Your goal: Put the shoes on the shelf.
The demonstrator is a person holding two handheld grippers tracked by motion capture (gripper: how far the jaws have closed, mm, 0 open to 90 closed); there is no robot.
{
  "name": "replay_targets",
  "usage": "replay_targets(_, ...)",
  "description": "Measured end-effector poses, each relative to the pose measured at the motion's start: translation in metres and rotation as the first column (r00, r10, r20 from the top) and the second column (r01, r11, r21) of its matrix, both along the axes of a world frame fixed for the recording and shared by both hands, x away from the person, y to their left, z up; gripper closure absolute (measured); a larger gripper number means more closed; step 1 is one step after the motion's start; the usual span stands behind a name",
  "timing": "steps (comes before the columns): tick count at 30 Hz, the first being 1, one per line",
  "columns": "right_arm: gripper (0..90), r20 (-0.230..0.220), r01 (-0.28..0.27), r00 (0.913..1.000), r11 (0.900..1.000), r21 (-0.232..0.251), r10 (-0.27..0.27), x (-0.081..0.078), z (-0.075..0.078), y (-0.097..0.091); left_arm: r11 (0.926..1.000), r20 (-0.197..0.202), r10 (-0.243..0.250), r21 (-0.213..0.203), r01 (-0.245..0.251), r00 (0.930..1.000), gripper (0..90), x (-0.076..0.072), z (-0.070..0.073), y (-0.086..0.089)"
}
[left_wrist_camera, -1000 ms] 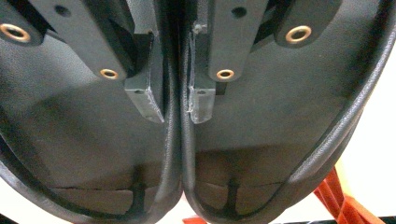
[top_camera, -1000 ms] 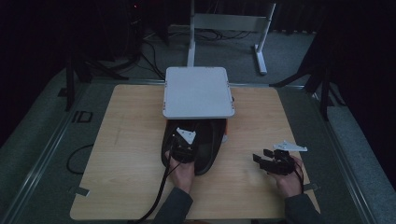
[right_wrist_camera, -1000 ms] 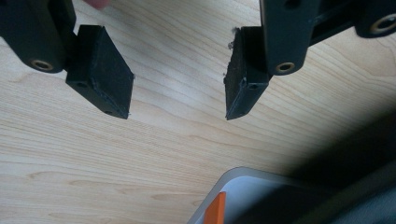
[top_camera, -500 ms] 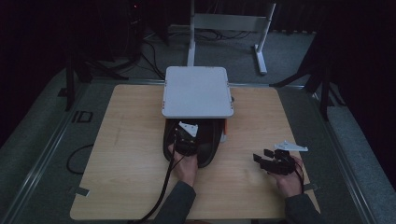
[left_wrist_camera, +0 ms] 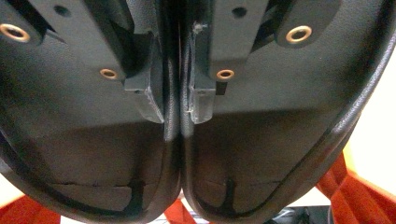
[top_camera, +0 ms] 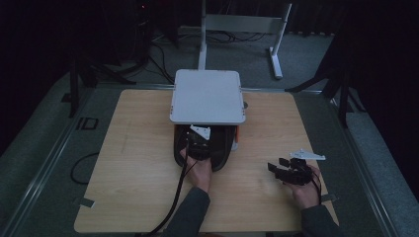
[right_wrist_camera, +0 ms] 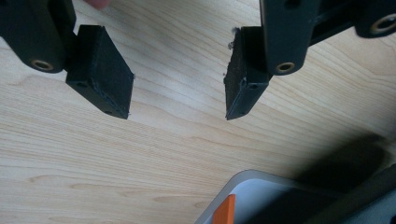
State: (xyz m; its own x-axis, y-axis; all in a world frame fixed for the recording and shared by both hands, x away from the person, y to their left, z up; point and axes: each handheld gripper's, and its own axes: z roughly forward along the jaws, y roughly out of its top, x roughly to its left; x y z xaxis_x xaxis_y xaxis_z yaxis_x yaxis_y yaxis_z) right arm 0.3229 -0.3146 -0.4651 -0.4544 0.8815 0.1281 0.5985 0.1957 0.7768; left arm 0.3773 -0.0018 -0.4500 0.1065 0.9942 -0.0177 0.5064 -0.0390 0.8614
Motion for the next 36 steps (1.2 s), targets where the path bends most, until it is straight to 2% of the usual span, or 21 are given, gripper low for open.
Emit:
replay_targets(7, 41.5, -0.002, -0.002, 1.0, 1.0, 0.004, 0.002, 0.0, -0.001, 0.0, 0.9991, 0.026, 0.038, -0.022, -0.038, 0.9989, 75.9, 0.009, 0.0, -0.006)
replay_targets(11, 41.5, -0.004, -0.003, 1.0, 1.0, 0.005, 0.003, 0.0, -0.001, 0.001, 0.9988, 0.032, 0.049, -0.01, -0.049, 0.9983, 75.9, 0.015, 0.0, -0.01)
replay_targets(15, 41.6, -0.003, -0.003, 1.0, 1.0, 0.007, 0.003, 0.001, -0.001, 0.0, 0.9976, 0.037, 0.067, -0.015, -0.067, 0.997, 75.9, 0.023, 0.0, -0.012)
replay_targets(20, 41.6, -0.008, -0.002, 1.0, 1.0, 0.008, 0.002, 0.001, -0.002, 0.0, 0.9971, 0.042, 0.075, -0.015, -0.075, 0.9962, 75.8, 0.026, 0.001, -0.012)
replay_targets(28, 41.6, -0.008, -0.003, 1.0, 1.0, 0.006, 0.003, 0.001, -0.002, 0.001, 0.9948, 0.071, 0.096, -0.041, -0.093, 0.9929, 75.3, 0.033, 0.006, -0.017)
replay_targets(36, 41.6, -0.008, -0.004, 1.0, 1.0, 0.008, 0.004, 0.001, -0.002, 0.001, 0.9937, 0.067, 0.108, -0.038, -0.106, 0.9919, 75.1, 0.044, 0.008, -0.018)
